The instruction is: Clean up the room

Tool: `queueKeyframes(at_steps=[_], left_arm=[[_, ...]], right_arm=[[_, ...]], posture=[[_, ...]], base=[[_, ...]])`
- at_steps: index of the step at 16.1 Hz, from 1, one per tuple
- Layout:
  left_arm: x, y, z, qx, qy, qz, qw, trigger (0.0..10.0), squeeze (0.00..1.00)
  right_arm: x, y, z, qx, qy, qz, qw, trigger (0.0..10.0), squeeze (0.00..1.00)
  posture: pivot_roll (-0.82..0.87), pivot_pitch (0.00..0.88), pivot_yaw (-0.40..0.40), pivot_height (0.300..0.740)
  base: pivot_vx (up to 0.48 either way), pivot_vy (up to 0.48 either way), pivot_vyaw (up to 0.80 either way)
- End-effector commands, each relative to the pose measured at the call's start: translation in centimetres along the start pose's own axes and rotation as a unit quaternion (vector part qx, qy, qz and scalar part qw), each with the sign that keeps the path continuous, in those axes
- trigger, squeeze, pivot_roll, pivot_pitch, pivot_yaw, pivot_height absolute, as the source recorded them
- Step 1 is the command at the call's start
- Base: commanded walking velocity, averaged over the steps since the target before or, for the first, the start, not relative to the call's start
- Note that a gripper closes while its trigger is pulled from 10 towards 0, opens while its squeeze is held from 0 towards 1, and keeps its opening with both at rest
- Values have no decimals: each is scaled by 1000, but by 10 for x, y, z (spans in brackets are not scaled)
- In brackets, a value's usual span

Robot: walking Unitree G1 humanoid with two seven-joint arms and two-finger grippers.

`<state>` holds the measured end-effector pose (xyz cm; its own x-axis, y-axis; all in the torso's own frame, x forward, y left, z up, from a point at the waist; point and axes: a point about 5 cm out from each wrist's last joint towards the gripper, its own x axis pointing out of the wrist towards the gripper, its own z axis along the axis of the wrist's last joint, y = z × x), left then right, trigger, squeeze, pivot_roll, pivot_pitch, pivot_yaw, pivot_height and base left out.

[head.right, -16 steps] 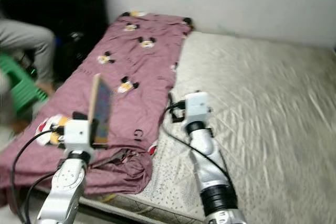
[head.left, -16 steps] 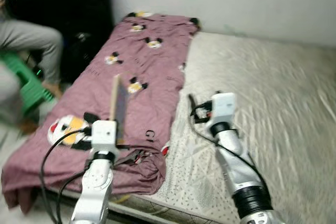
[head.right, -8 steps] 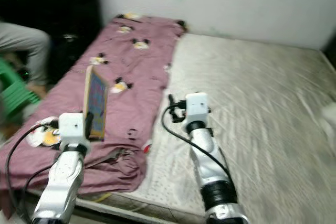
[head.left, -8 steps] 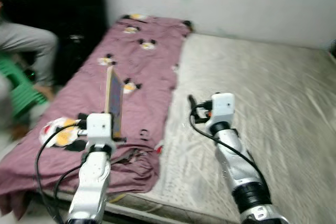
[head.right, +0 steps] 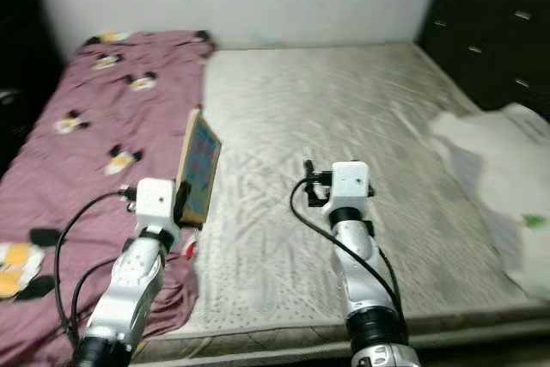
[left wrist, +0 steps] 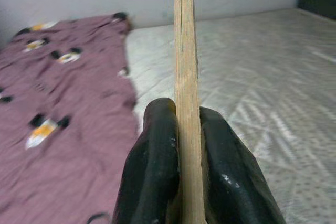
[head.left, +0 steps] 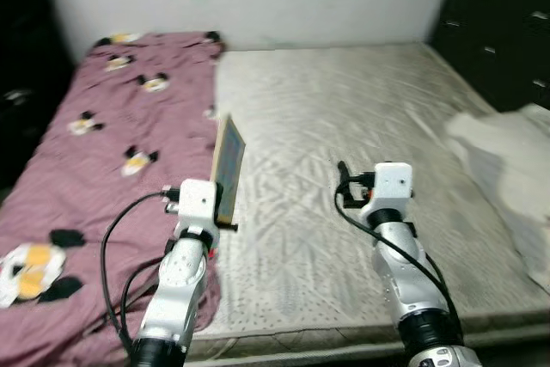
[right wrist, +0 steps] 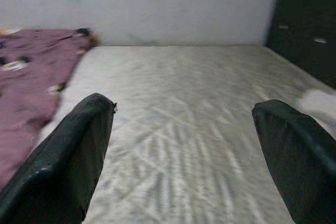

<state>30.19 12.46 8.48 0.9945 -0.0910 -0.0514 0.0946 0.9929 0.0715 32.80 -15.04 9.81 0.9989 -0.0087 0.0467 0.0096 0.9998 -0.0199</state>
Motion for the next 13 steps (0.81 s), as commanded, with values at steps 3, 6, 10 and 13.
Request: queueKeyframes(at_steps=[3, 6, 10, 13], left_arm=[[4, 0, 7, 0, -23, -5, 1000, 10000, 0], [2, 2, 6, 3, -24, -2, 1000, 10000, 0], [-9, 12, -1, 0, -19, 27, 999, 10000, 0], [-14, 12, -7, 2, -12, 24, 1000, 10000, 0]], right_arm=[[-1, -4, 5, 3, -17, -8, 1000, 10000, 0], [-3, -2, 1, -8, -12, 7, 1000, 10000, 0], [-1, 17, 1, -28, -7, 61, 998, 10000, 0], [-1, 18, 1, -33, -7, 64, 997, 10000, 0]], posture=[[-27, 0, 74, 740], [4, 0, 48, 740], [56, 0, -5, 740], [56, 0, -3, 740]], base=[[0, 0, -694], [0, 0, 0], [0, 0, 0], [0, 0, 0]])
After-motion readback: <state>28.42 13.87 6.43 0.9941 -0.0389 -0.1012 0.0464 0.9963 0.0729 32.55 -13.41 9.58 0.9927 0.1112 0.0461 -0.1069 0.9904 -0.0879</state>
